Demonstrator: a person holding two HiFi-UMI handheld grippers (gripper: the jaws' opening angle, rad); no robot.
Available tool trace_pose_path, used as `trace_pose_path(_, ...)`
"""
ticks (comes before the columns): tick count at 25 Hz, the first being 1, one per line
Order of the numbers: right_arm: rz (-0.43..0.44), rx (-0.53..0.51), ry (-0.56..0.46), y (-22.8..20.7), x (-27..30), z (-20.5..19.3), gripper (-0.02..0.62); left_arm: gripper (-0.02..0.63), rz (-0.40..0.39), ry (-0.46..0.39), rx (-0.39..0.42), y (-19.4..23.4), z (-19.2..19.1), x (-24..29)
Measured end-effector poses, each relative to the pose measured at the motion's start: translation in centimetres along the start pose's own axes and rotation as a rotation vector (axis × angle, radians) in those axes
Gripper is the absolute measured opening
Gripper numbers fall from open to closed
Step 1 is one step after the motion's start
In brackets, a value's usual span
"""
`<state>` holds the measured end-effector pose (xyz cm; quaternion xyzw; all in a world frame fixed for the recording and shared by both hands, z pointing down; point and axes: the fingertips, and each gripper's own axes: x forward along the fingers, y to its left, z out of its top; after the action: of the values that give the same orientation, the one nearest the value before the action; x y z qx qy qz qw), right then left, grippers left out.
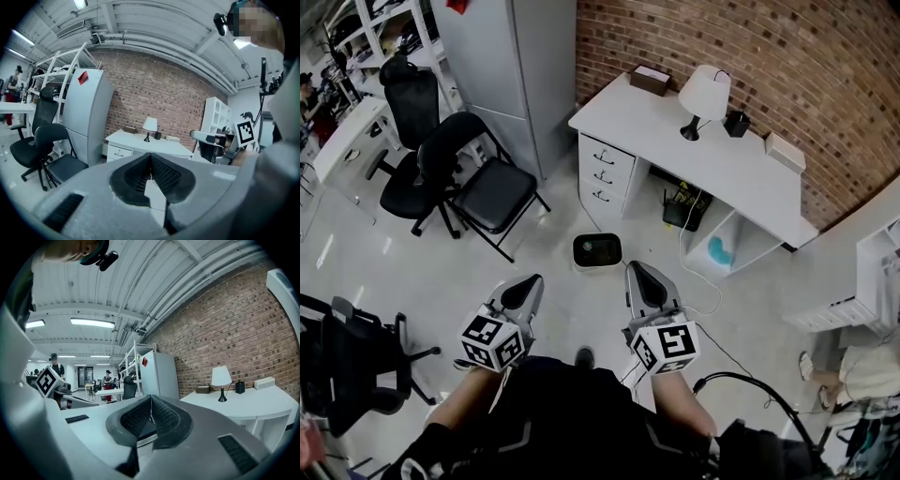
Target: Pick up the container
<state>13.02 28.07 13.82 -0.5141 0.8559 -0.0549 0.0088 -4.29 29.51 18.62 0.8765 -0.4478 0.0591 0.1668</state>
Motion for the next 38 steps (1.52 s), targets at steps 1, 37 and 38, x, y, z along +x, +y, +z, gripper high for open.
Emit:
trace_pose_path(1, 0.0, 0.003, -0.002, -0.3, 0.3, 0.0, 0.009, 0.011, 0.003, 0.004, 0.003, 0.1, 0.0, 0.3)
trace_pose_path(37, 0.008, -0.101, 0.14, -5.9, 26.9, -3.0, 0.009, 0.011, -0.031, 0.052, -0.12, 22.0, 2.2, 19.6)
trace_pose_path(38, 0.006, -0.102, 0.152, -6.0, 27.7, -3.4, 0.009, 0.011, -0.037, 0.055, -0.123, 22.6, 2.1, 20.2)
